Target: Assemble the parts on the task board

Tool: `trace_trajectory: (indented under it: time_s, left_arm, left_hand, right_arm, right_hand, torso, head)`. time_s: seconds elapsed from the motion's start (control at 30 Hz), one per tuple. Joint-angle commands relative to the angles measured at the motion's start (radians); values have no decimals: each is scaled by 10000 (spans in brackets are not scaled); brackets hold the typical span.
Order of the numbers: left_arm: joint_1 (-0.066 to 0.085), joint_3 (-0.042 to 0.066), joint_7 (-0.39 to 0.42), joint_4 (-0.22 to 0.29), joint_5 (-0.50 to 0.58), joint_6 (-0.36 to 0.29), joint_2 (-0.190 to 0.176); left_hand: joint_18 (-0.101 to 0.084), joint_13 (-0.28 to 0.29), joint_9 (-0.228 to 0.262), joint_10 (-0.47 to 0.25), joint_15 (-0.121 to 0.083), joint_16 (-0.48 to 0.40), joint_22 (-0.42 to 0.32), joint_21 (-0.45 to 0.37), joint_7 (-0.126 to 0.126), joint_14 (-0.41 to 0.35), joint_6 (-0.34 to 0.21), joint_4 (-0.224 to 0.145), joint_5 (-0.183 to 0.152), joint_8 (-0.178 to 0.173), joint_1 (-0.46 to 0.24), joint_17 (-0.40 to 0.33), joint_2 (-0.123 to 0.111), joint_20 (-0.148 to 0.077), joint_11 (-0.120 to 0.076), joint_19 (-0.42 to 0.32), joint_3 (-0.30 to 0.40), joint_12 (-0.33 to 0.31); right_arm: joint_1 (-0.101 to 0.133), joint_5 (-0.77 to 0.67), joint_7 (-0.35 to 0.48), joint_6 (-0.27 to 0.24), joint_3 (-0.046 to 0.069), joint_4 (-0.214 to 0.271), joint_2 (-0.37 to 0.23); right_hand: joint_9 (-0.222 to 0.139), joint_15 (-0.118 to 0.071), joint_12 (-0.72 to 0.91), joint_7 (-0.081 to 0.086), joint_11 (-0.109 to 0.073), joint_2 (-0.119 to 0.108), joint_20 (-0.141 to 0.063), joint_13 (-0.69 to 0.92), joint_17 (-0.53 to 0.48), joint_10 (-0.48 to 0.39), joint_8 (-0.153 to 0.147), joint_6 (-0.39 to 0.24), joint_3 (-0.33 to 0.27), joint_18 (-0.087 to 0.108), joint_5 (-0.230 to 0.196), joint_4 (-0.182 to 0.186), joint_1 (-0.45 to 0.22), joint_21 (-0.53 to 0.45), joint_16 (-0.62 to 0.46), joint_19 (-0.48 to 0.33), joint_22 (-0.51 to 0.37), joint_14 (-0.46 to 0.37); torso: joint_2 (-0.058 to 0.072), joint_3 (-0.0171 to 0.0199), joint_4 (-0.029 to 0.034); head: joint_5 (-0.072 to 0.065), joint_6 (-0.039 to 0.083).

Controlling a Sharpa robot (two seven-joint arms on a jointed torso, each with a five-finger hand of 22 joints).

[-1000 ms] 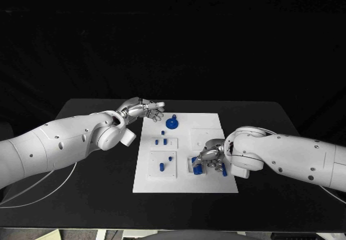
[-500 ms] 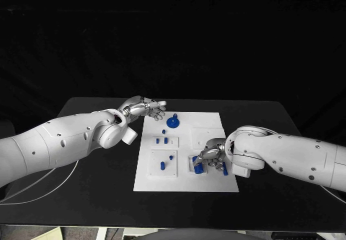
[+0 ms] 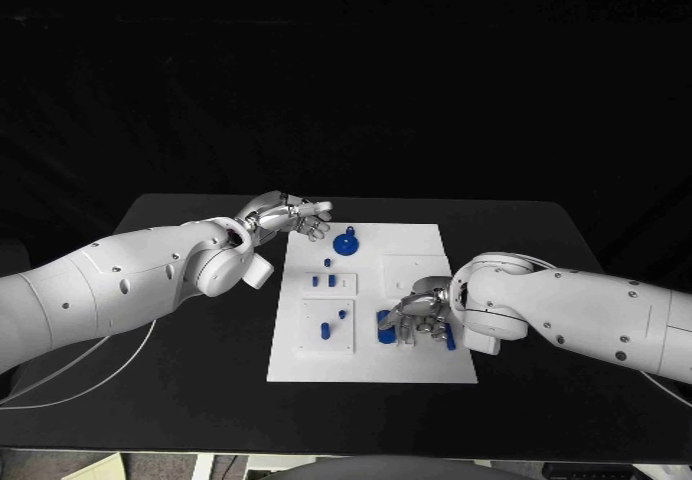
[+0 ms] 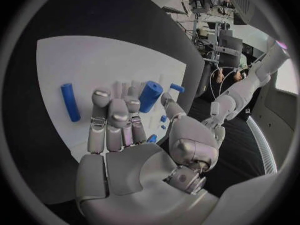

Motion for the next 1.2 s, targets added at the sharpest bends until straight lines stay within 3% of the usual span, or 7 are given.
trace_trajectory:
  time_s: [0.03, 0.4, 0.73, 1.0, 1.13, 1.2]
  left_arm:
    - [2, 3, 54, 14, 29, 225, 10]
    - [2, 3, 48, 13, 28, 223, 4]
    - [2, 3, 45, 2, 23, 248, -8]
    - [2, 3, 60, 1, 23, 266, 3]
    - [3, 4, 83, 35, 23, 258, -32]
    - [3, 4, 87, 27, 23, 275, -19]
  left_hand:
    - [173, -13, -8, -52, 3, -54, 9, -41, -13, -28, -70, -21, -35, 36, 96, 11, -21, 6, 20, 4, -39, 15]
    - [172, -15, -10, -54, 4, -60, 12, -47, -12, -29, -71, -28, -36, 36, 102, 15, -21, 8, 22, 5, -50, 14]
    - [171, -16, -11, -54, 4, -66, 15, -53, -12, -26, -72, -38, -36, 37, 117, 20, -15, 8, 22, 7, -58, 13]
    - [168, -19, -15, -53, 6, -77, 19, -65, -11, -24, -72, -34, -36, 38, 101, 29, -35, 11, 23, 10, -87, 15]
    - [167, -20, -17, -54, 7, -84, 20, -73, -11, -23, -73, -17, -36, 38, 80, 34, -33, 11, 24, 14, -102, 14]
    - [167, -22, -18, -56, 7, -87, 21, -77, -10, -23, -74, -8, -35, 38, 71, 37, -29, 11, 24, 16, -107, 13]
  right_arm:
    - [-15, -154, 8, -157, -6, 2, -2]
    - [-18, -285, 399, -164, -6, 193, -193]
    - [-20, -257, 825, -26, -4, 530, -542]
    - [-20, -272, 786, -79, -4, 491, -575]
    - [-20, -308, 711, -81, -4, 475, -561]
    - [-20, -327, 677, -55, -4, 446, -526]
  right_hand:
    - [20, -41, -50, 0, -10, -57, -54, 18, 16, -63, -72, -52, -337, 367, -11, -30, -57, -79, -65, -62, 113, -48]
    - [36, -57, -75, -13, -27, -51, -113, 25, 34, -55, -125, -25, -709, 367, -9, -29, 249, -128, -97, -59, 86, -45]
    - [82, -47, -89, -8, -25, -25, -95, 49, 61, -17, -186, 54, -1214, 367, -9, -44, 1929, -148, -140, -59, 99, -22]
    - [82, -46, -117, -10, -21, 167, -41, 43, 65, 9, -233, 105, -1592, 367, -13, -25, 2215, -189, -168, -43, 77, -7]
    - [77, -50, -128, -15, -25, 510, -28, 39, 69, 27, -252, 138, -1693, 367, -12, 27, 2108, -213, -177, -23, 59, 1]
    - [72, -55, -134, -18, -30, 1010, -30, 35, 69, 42, -265, 156, -1566, 367, -14, 122, 2105, -226, -183, 5, 44, 11]
  torso:
    - [-1, 4, 3]
    - [-5, 10, -11]
    - [1, 16, -9]
    - [1, 10, 5]
    - [4, 4, -3]
    - [17, -4, -4]
  head:
    - [4, -12]
    - [25, 26]
    - [13, 27]
    - [3, 32]
    - [-18, 36]
    - [-21, 21]
